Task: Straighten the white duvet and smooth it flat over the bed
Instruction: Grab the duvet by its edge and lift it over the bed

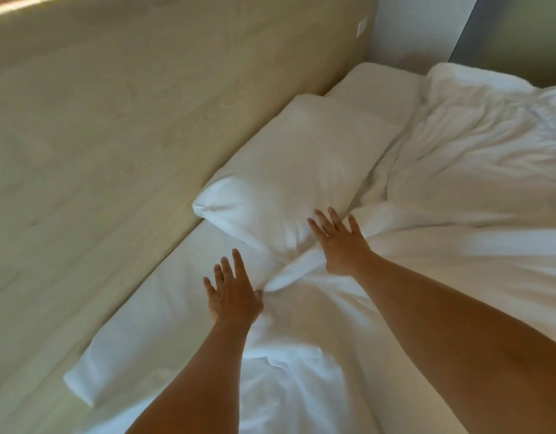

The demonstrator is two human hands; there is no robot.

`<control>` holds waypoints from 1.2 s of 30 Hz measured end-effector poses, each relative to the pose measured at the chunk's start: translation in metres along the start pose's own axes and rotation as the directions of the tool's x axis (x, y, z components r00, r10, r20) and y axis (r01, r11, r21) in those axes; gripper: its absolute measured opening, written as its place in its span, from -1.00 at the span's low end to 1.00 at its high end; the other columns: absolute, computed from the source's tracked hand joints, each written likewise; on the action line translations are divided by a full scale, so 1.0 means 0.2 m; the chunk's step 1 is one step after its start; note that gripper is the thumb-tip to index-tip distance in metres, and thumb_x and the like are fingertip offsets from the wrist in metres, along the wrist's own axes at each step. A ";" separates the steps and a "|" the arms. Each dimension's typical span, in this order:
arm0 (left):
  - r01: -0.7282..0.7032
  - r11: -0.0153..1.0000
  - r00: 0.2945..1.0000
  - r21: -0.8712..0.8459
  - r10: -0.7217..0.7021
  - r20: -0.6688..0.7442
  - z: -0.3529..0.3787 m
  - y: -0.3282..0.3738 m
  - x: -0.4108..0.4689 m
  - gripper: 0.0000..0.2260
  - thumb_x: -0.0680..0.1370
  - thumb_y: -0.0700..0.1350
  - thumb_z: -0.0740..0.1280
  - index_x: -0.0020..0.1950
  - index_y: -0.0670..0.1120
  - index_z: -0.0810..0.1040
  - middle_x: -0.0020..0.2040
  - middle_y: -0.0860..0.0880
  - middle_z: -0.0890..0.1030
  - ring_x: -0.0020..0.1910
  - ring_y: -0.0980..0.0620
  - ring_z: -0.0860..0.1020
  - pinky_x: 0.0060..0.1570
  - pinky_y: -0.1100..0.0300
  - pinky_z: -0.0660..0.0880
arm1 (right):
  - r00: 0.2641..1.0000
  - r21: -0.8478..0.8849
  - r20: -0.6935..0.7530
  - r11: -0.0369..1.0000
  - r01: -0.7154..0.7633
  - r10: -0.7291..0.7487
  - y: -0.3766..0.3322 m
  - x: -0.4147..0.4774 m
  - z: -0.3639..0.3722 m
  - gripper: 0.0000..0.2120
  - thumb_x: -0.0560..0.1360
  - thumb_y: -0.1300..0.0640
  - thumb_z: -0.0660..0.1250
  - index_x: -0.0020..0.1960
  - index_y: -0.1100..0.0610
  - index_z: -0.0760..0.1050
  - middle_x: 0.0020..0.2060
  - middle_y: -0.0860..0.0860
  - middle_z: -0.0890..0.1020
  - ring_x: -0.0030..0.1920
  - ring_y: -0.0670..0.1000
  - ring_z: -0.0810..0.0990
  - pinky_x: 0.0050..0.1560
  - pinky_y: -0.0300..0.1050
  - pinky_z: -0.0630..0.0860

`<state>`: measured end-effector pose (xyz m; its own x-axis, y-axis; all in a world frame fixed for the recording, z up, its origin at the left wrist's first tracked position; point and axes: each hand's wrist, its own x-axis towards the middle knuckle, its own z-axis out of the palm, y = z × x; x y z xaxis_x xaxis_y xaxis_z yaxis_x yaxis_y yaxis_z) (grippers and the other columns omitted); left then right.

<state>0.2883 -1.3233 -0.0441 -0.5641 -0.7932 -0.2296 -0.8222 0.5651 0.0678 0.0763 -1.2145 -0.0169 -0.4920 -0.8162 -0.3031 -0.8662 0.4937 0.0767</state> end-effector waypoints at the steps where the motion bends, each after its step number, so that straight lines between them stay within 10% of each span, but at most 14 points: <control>1: -0.015 1.000 1.000 -0.007 0.015 -0.003 -0.04 -0.06 -0.02 -0.16 0.59 0.15 0.20 0.54 -0.10 -0.37 0.59 -0.16 -0.11 0.57 -0.14 -0.07 0.51 -0.15 -0.10 | 1.000 0.000 -0.001 1.000 0.003 -0.003 -0.07 -0.04 -0.04 -0.08 0.50 0.18 0.26 0.56 0.00 -0.36 0.53 -0.02 -0.36 0.52 0.09 -0.39 0.50 0.22 -0.23; 23: -0.614 0.783 0.782 0.098 0.585 0.217 -0.16 -1.01 -0.96 -0.18 0.55 0.19 0.21 0.57 -0.01 -0.27 0.59 -0.11 -0.16 0.57 -0.09 -0.15 0.48 -0.13 -0.19 | 0.981 0.095 0.087 0.979 -0.181 0.173 -1.06 -1.41 0.05 -0.12 0.50 -0.03 0.22 0.56 -0.04 -0.33 0.52 -0.02 -0.39 0.50 0.07 -0.43 0.45 0.21 -0.36; 36: -0.876 0.466 0.481 0.119 0.836 0.264 0.41 -1.07 -1.76 -0.08 0.48 0.23 0.27 0.56 0.02 -0.31 0.57 -0.06 -0.24 0.56 -0.11 -0.16 0.47 -0.13 -0.24 | 0.943 0.263 0.171 0.909 -0.324 0.286 -1.41 -2.31 0.79 -0.11 0.52 -0.15 0.22 0.55 -0.05 -0.35 0.50 -0.03 -0.41 0.49 0.04 -0.45 0.46 0.19 -0.36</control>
<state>0.6696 -1.1468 -0.0576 -0.9386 0.1511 -0.3103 0.1199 0.9858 0.1173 0.5613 -0.9286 -0.0491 -0.6969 -0.5766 -0.4264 -0.6052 0.7919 -0.0818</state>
